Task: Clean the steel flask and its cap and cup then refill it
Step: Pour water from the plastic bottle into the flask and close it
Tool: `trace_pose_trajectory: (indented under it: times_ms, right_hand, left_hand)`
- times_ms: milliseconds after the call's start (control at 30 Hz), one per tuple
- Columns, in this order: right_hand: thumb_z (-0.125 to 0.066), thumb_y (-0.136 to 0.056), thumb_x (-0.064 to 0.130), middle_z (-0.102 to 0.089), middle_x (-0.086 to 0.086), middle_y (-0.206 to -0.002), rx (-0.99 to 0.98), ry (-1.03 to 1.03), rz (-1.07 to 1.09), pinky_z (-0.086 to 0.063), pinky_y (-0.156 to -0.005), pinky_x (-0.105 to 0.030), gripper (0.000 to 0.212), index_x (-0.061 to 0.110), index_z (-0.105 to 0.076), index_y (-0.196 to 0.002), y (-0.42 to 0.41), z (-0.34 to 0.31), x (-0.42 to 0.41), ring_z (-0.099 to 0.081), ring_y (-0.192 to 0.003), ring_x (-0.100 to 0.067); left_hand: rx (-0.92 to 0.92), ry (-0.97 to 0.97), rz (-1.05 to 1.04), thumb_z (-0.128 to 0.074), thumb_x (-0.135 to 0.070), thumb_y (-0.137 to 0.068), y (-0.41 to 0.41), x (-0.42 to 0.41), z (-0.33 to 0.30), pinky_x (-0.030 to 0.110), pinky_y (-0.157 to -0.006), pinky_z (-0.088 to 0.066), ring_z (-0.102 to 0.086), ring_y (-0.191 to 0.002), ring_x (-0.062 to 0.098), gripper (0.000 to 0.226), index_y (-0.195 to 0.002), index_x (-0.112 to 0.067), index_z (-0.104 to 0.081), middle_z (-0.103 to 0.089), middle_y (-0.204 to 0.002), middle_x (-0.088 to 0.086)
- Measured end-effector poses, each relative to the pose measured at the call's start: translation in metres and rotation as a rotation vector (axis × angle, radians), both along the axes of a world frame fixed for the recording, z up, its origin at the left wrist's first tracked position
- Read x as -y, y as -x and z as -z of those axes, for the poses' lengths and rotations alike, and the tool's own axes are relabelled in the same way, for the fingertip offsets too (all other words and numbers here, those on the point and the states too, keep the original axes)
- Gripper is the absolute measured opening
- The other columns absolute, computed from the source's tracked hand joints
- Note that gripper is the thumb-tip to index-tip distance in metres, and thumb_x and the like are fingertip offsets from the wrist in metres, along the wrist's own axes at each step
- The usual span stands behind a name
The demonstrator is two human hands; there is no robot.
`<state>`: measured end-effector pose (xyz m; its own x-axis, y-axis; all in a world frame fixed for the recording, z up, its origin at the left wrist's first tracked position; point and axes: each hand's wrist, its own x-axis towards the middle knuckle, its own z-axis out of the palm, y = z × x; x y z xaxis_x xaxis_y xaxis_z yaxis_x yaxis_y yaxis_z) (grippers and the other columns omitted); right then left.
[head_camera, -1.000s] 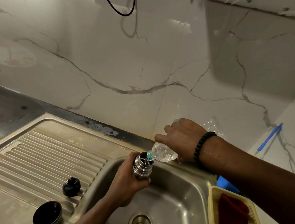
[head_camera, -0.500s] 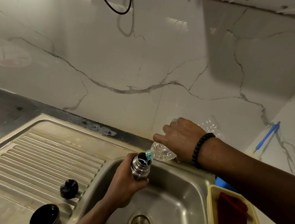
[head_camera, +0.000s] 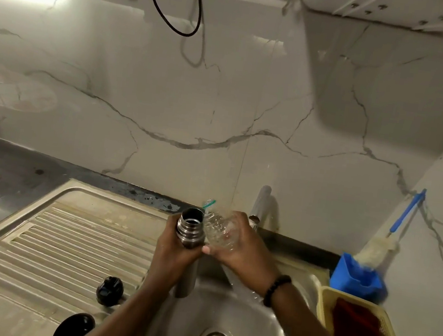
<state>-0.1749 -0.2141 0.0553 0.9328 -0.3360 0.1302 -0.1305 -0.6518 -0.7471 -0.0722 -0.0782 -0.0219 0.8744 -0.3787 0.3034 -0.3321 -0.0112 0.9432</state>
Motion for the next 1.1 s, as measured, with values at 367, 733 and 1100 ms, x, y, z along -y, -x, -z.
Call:
trace_pose_trajectory:
  times_ms: [367, 733, 1100]
  right_hand:
    - [-0.089, -0.066, 0.015, -0.063, 0.007, -0.123, 0.063, -0.503, 0.084, -0.053, -0.094, -0.027, 0.072, 0.034, -0.049, -0.123, -0.013, 0.093, -0.018, -0.062, -0.110, -0.003]
    - [-0.084, -0.073, 0.009, -0.063, 0.008, -0.120, 0.014, -0.590, 0.037, -0.052, -0.085, -0.017, 0.067, 0.032, -0.047, -0.124, -0.025, 0.101, -0.025, -0.062, -0.105, 0.001]
    - [-0.087, -0.067, 0.029, -0.062, 0.012, -0.123, 0.004, -0.571, 0.004, -0.051, -0.101, -0.039, 0.073, 0.043, -0.045, -0.125, -0.030, 0.103, -0.029, -0.060, -0.113, -0.004]
  left_hand:
    - [-0.027, -0.061, -0.231, -0.090, -0.006, -0.068, -0.065, -0.044, 0.003, 0.025, -0.073, -0.049, -0.066, -0.092, 0.013, 0.066, -0.120, -0.018, -0.051, -0.069, -0.104, 0.002]
    - [-0.050, -0.128, -0.164, -0.090, -0.015, -0.070, -0.092, -0.072, 0.012, 0.031, -0.076, -0.050, -0.063, -0.099, 0.010, 0.072, -0.125, -0.028, -0.045, -0.065, -0.108, -0.009]
    - [-0.081, -0.172, -0.127, -0.084, -0.065, -0.061, -0.086, -0.088, 0.014, 0.044, -0.108, -0.041, -0.040, -0.134, 0.024, 0.109, -0.144, -0.028, -0.024, -0.032, -0.148, 0.006]
